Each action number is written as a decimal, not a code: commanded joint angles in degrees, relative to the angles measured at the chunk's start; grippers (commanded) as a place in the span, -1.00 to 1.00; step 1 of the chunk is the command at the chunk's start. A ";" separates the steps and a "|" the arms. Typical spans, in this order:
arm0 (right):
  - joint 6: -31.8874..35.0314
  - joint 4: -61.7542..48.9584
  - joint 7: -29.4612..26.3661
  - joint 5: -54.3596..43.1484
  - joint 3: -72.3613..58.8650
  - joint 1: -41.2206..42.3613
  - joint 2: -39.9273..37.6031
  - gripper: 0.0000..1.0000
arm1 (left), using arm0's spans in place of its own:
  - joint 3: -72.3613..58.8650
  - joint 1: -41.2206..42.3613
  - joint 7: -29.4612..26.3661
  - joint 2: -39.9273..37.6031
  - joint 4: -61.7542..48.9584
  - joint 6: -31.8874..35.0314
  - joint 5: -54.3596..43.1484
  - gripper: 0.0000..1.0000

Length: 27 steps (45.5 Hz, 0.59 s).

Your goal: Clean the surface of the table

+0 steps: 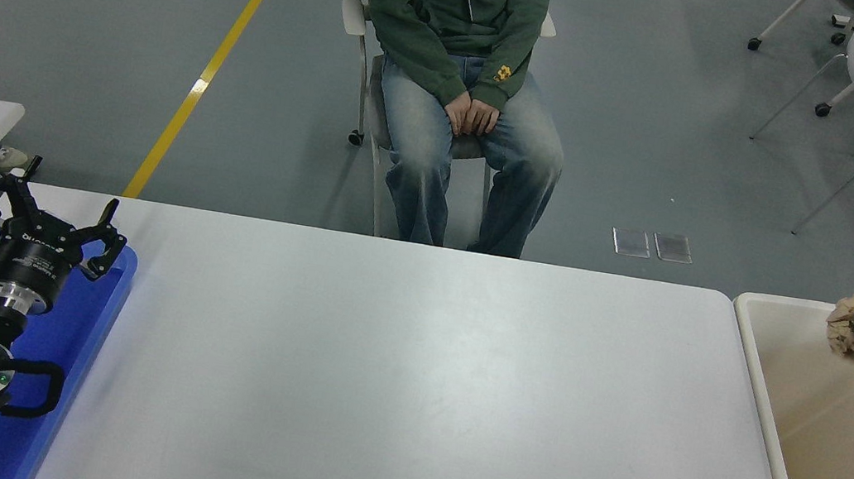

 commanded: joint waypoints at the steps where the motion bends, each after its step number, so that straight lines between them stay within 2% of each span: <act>1: 0.10 0.17 -0.38 0.43 0.01 -0.05 -0.07 1.00 | 0.00 -0.02 -0.09 0.00 0.00 0.00 0.00 1.00; 27: 2.47 2.18 -0.38 0.43 3.25 1.18 -0.60 1.00 | 0.00 -0.02 -0.01 0.00 0.00 0.00 0.00 1.00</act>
